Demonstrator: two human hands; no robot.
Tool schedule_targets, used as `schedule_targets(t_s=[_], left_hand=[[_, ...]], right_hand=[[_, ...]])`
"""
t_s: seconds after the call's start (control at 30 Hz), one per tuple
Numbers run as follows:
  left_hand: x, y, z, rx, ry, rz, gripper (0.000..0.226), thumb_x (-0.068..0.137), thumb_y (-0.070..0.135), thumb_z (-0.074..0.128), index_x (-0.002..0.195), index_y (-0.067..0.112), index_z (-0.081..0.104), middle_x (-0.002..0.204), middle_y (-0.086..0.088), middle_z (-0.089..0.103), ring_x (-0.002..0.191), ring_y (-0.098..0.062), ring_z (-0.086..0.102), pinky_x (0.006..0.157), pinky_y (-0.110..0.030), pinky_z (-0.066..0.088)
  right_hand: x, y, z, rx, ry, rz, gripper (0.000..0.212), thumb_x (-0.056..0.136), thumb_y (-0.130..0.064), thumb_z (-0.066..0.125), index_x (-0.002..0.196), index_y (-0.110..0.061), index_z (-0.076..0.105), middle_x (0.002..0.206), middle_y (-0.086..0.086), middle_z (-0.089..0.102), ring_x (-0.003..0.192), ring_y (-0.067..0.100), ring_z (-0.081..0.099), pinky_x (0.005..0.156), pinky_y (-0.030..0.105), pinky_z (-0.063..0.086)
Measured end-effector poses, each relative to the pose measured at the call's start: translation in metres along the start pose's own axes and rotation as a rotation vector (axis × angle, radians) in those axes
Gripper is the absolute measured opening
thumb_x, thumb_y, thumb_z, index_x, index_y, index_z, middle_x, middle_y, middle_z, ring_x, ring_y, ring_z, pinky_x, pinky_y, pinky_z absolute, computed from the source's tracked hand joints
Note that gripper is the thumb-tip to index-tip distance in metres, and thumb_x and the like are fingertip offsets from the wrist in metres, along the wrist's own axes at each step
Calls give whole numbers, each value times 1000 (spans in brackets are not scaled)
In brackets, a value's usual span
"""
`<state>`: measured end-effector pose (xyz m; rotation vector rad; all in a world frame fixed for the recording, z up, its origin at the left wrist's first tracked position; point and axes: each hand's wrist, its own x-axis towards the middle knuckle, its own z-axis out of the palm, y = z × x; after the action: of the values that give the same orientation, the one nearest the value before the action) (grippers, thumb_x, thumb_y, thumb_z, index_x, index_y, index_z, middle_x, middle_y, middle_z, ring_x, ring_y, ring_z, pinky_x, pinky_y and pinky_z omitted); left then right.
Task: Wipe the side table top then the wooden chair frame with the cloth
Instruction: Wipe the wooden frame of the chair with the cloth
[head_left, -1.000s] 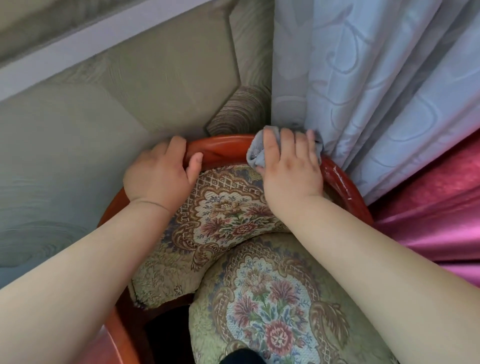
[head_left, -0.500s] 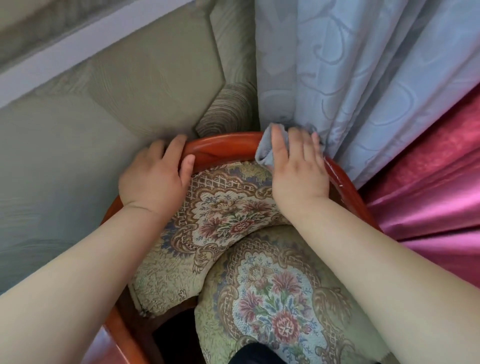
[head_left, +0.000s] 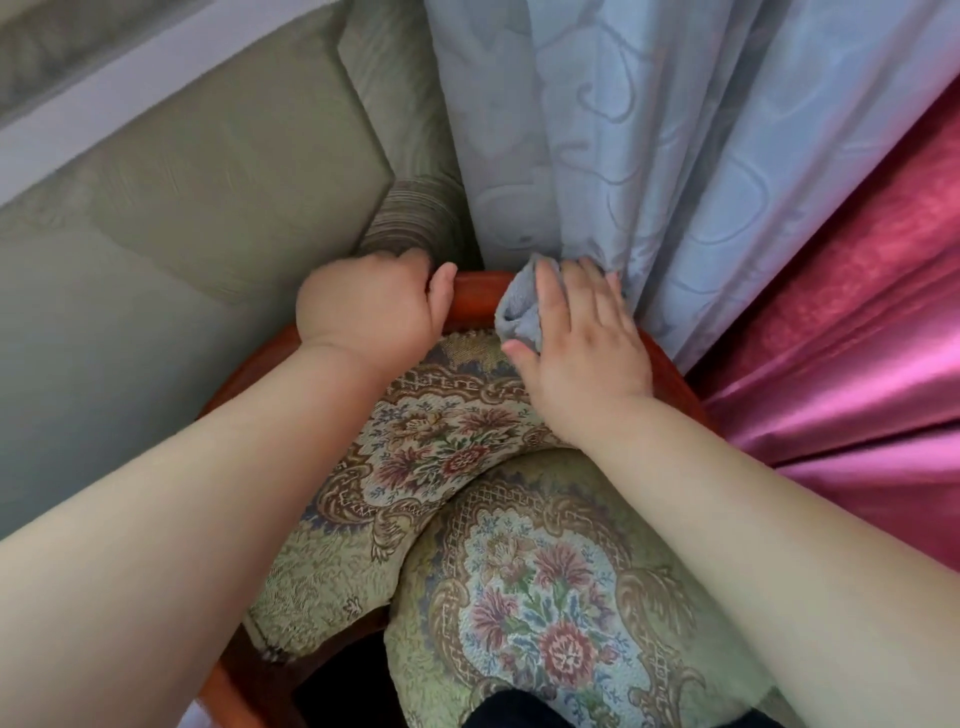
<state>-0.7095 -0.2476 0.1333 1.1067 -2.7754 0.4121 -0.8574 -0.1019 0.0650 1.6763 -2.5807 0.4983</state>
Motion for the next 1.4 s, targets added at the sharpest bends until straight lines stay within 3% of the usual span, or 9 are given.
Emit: schedule_targets(t_s=[0.1,0.3,0.47,0.6,0.7,0.83,1.1,1.27,1.4], left_hand=[[2,1,-1,-15,-10,21,50,103,47,35,78,13,62,68,-15,62,49,-33,49,50,-27,19],[1,0,4,-31,28,34,48,104,41,35,80,13,64,71,-17,65,53,-38,58,52,-30,22],[0,-2,0,-36,26,25,48,105,46,35,82,14,63,73,-13,63,54,-28,40,51,-28,18],[-2,-5,0,-79,2,58,47,104,50,41,81,14,61,70,-13,59,53,-26,35,51,-26,15],[-1,-7,2,-89,-7,74,48,102,51,43,81,13,63,69,-16,59,50,-30,41,51,-27,17],[2,-7,7,-124,-28,87,47,101,50,42,81,13,64,70,-17,60,53,-38,58,51,-31,26],[-1,-7,8,-123,-4,74,50,101,53,41,80,13,63,72,-18,62,55,-39,58,53,-31,22],[-1,-4,5,-73,1,37,48,102,52,42,78,13,59,67,-11,49,54,-27,35,52,-27,18],[-1,-4,4,-31,9,58,49,104,50,38,81,12,60,73,-14,54,58,-34,47,53,-32,24]], right_hand=[[16,-31,-8,55,-39,11,84,96,-61,22,160,-8,26,158,23,36,151,42,24,128,53,7],[23,-38,-1,59,46,-185,65,99,-44,49,157,-17,39,143,14,51,140,36,42,127,49,14],[9,1,-2,6,-4,-32,67,100,-43,49,158,-13,35,145,16,49,137,36,44,126,49,21],[6,-4,-10,21,-92,76,67,103,-40,46,159,-9,28,155,19,39,147,37,33,128,50,14],[17,-35,-15,29,-91,-10,67,101,-38,46,158,-5,30,155,22,39,149,41,28,127,54,12],[22,-53,-11,42,-29,-87,68,97,-41,43,156,-8,38,148,19,45,143,40,36,127,53,13],[20,-45,0,-17,62,-124,67,98,-43,53,153,-7,41,142,19,50,140,39,41,127,54,10],[13,-19,5,-62,45,-61,72,96,-46,54,154,-7,38,139,17,51,137,38,44,127,53,14],[-5,18,12,-74,35,24,76,95,-45,58,156,-5,35,140,17,51,136,37,46,127,52,16]])
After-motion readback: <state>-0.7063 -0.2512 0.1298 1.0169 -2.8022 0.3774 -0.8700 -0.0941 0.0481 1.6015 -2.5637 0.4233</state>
